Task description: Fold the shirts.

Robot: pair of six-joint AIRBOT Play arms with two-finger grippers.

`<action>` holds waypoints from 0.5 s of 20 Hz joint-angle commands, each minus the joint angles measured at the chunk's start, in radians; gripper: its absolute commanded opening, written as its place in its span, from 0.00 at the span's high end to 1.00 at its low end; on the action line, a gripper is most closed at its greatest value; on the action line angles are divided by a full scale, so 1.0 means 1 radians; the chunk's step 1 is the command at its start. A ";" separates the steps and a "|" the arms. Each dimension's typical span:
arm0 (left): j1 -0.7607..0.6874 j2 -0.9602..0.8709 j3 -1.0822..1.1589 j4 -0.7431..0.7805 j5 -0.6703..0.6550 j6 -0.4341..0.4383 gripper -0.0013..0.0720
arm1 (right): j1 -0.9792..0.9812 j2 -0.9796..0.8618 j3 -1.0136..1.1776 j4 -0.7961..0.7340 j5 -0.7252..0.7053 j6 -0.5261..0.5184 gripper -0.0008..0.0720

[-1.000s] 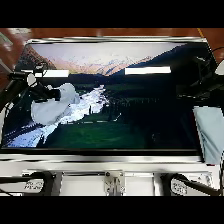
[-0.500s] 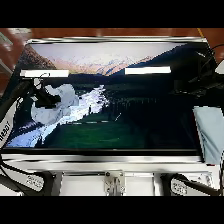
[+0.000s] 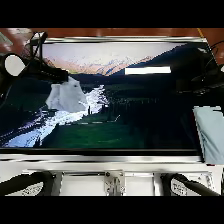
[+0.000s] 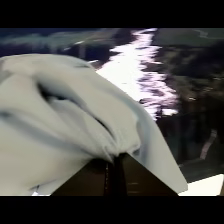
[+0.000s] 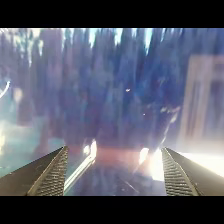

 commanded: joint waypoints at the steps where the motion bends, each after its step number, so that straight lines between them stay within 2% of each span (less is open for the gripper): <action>1: -0.253 0.071 0.002 -0.120 0.027 0.020 0.94 | 0.000 0.121 0.001 -0.084 0.000 -0.012 0.03; 4: -0.470 -0.004 -0.044 -0.123 0.152 -0.029 0.94 | 0.000 0.232 0.001 -0.182 0.023 0.029 0.03; 7: -0.594 -0.144 -0.068 -0.123 0.252 -0.093 0.93 | 0.000 0.282 0.001 -0.195 0.080 0.068 0.03; 8: -0.607 -0.192 -0.067 -0.128 0.266 -0.106 0.81 | 0.000 0.281 0.000 -0.193 0.107 0.069 0.03; 9: -0.604 -0.229 -0.063 -0.150 0.263 -0.118 0.34 | 0.000 0.280 -0.012 -0.194 0.116 0.068 0.03; 10: -0.586 -0.246 -0.060 -0.154 0.249 -0.155 0.03 | 0.000 0.280 -0.032 -0.194 0.113 0.068 0.04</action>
